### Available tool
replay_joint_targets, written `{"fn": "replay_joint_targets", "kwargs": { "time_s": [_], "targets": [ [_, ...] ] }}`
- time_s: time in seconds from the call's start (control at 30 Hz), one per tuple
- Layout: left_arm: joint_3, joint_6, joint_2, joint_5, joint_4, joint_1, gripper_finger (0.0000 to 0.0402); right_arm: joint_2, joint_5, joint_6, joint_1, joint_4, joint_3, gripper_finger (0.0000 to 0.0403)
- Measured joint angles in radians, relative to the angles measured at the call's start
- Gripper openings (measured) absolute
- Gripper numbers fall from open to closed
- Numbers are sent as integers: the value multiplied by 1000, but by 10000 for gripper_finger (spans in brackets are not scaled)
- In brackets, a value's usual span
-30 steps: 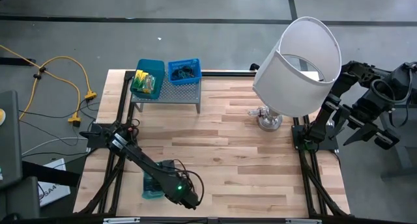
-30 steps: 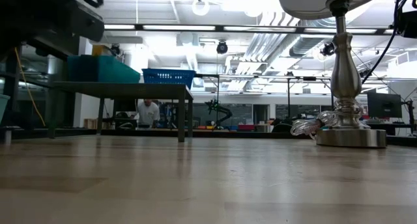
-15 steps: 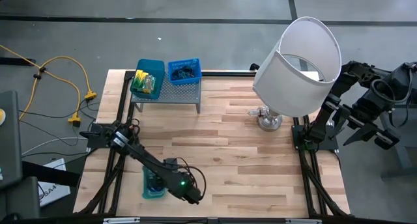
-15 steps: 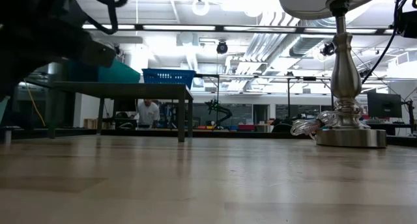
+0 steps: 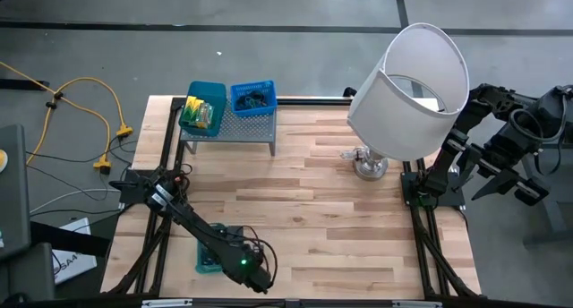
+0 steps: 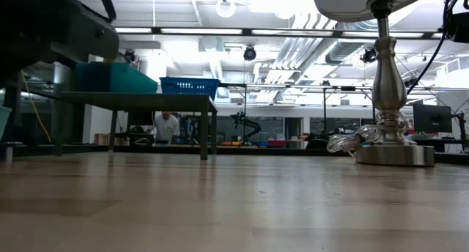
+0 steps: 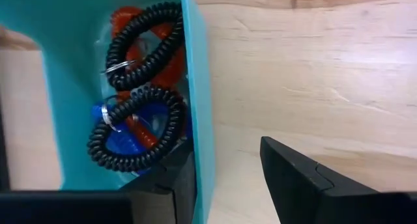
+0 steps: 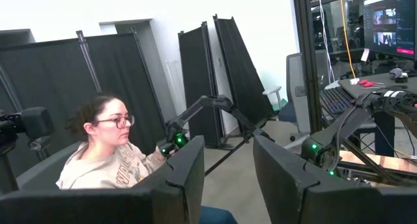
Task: Pick & Place Office Desk Supplies
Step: Put the green bin on the shelf
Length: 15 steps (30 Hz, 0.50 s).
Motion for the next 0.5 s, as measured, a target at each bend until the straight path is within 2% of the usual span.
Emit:
{"fn": "replay_joint_targets", "kwargs": {
  "time_s": [0.27,0.5],
  "targets": [
    [0,37,0,-67,-11,-7,151,0,0,0,0,0,0,120],
    [0,0,0,-72,-65,2,150,0,0,0,0,0,0,120]
  ]
}}
